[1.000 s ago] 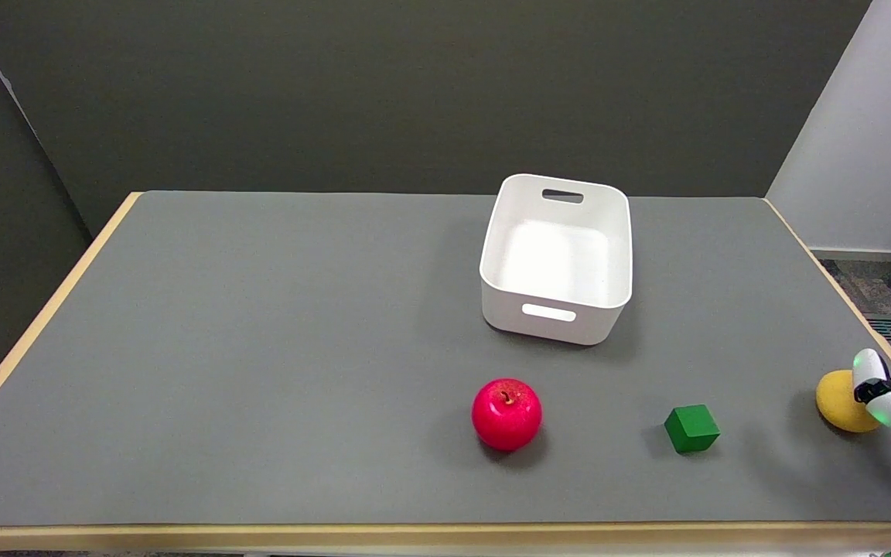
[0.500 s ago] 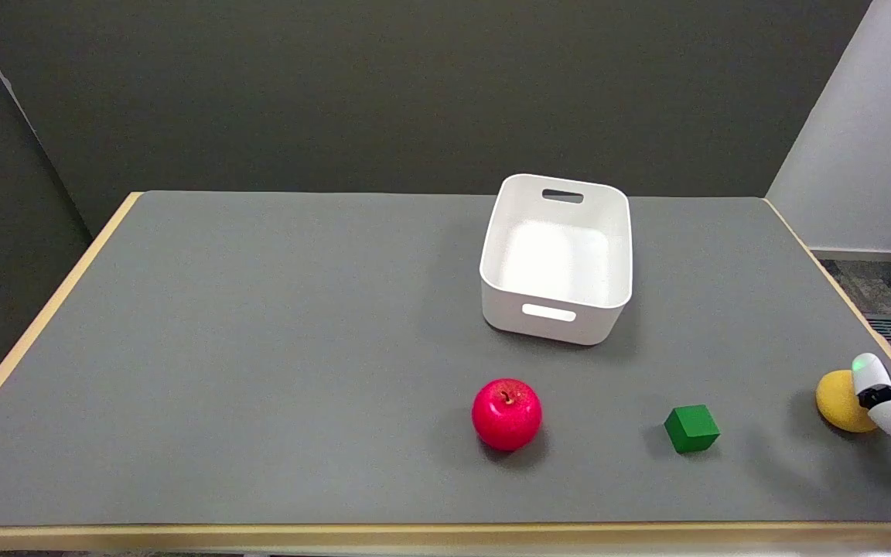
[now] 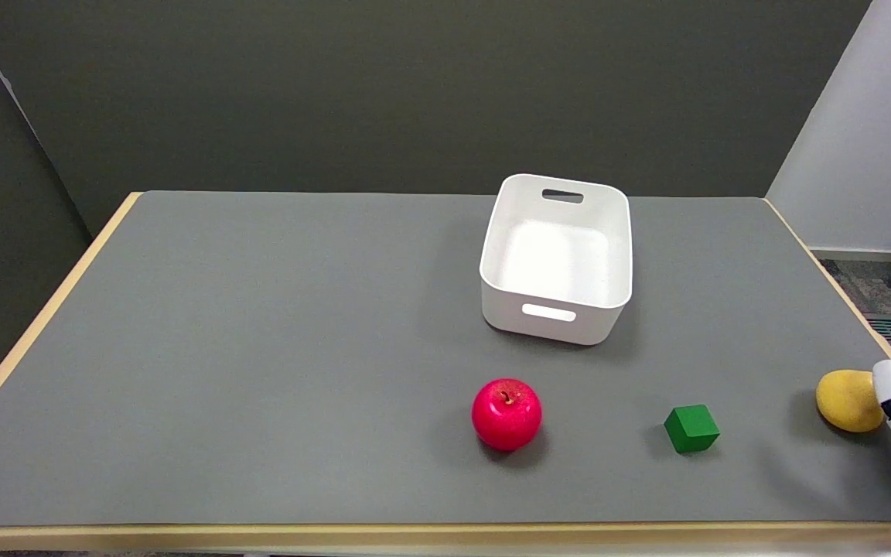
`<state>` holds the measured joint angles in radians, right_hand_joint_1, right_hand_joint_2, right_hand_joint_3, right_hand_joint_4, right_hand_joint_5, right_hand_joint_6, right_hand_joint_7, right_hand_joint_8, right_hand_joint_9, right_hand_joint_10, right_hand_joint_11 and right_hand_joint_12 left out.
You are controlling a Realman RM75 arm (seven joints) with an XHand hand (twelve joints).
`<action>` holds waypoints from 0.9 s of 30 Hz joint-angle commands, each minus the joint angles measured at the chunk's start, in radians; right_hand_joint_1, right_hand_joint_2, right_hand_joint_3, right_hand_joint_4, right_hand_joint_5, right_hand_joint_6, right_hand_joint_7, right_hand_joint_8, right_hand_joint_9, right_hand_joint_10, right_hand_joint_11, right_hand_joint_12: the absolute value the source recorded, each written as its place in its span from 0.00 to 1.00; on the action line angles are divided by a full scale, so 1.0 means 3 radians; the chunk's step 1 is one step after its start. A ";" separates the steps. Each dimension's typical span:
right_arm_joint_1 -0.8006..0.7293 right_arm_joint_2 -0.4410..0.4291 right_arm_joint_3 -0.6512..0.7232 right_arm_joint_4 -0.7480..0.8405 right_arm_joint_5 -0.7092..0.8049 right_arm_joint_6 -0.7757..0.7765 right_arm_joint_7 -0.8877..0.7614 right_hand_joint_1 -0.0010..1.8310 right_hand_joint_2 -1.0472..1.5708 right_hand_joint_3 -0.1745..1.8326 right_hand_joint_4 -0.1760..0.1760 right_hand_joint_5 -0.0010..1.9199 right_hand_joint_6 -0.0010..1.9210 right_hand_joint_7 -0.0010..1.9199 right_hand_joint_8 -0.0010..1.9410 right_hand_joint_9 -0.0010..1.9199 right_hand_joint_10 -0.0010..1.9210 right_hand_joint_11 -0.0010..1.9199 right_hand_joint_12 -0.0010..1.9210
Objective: Pick up the yellow pear.
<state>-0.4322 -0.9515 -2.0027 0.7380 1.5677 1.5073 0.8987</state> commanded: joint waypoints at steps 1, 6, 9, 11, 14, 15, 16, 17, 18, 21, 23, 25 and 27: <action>0.0196 -0.0079 -0.0109 -0.0219 -0.0082 -0.0139 0.0548 0.14 0.62 0.49 0.28 0.11 0.21 0.14 0.18 0.07 0.38 0.00 0.60; 0.0265 -0.0070 -0.0114 -0.0216 -0.0186 -0.0222 0.0528 0.14 0.62 0.49 0.28 0.11 0.21 0.14 0.17 0.07 0.38 0.00 0.60; 0.0311 -0.0071 -0.0114 -0.0224 -0.0255 -0.0298 0.0526 0.14 0.62 0.49 0.28 0.10 0.21 0.14 0.18 0.06 0.38 0.00 0.60; 0.0342 -0.0071 -0.0114 -0.0232 -0.0305 -0.0352 0.0526 0.13 0.61 0.53 0.29 0.10 0.23 0.12 0.20 0.07 0.38 0.00 0.59; 0.0375 -0.0066 -0.0114 -0.0246 -0.0368 -0.0402 0.0521 0.13 0.61 0.51 0.29 0.10 0.22 0.13 0.19 0.06 0.38 0.00 0.59; 0.0383 -0.0066 -0.0114 -0.0250 -0.0383 -0.0415 0.0521 0.12 0.61 0.54 0.29 0.09 0.23 0.12 0.20 0.07 0.38 0.00 0.58; 0.0387 -0.0069 -0.0114 -0.0255 -0.0394 -0.0432 0.0521 0.12 0.60 0.54 0.29 0.09 0.23 0.12 0.20 0.07 0.37 0.00 0.57; 0.0392 -0.0071 -0.0114 -0.0259 -0.0403 -0.0446 0.0521 0.12 0.60 0.54 0.29 0.09 0.23 0.12 0.20 0.06 0.37 0.00 0.57; 0.0402 -0.0073 -0.0114 -0.0264 -0.0404 -0.0461 0.0521 0.11 0.60 0.54 0.29 0.09 0.23 0.11 0.20 0.06 0.37 0.00 0.57; 0.0431 -0.0078 -0.0117 -0.0285 -0.0408 -0.0490 0.0521 0.11 0.60 0.54 0.29 0.09 0.23 0.11 0.20 0.06 0.37 0.00 0.56; 0.0447 -0.0084 -0.0119 -0.0303 -0.0421 -0.0504 0.0521 0.12 0.60 0.54 0.29 0.09 0.23 0.11 0.20 0.06 0.37 0.00 0.56; 0.0459 -0.0084 -0.0119 -0.0307 -0.0432 -0.0525 0.0521 0.13 0.61 0.51 0.29 0.09 0.22 0.12 0.19 0.05 0.37 0.00 0.57; 0.0468 -0.0084 -0.0119 -0.0310 -0.0432 -0.0540 0.0521 0.15 0.62 0.49 0.29 0.10 0.20 0.12 0.17 0.05 0.37 0.00 0.57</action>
<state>-0.3340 -0.9716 -2.0336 0.6683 1.4776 1.4008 1.0407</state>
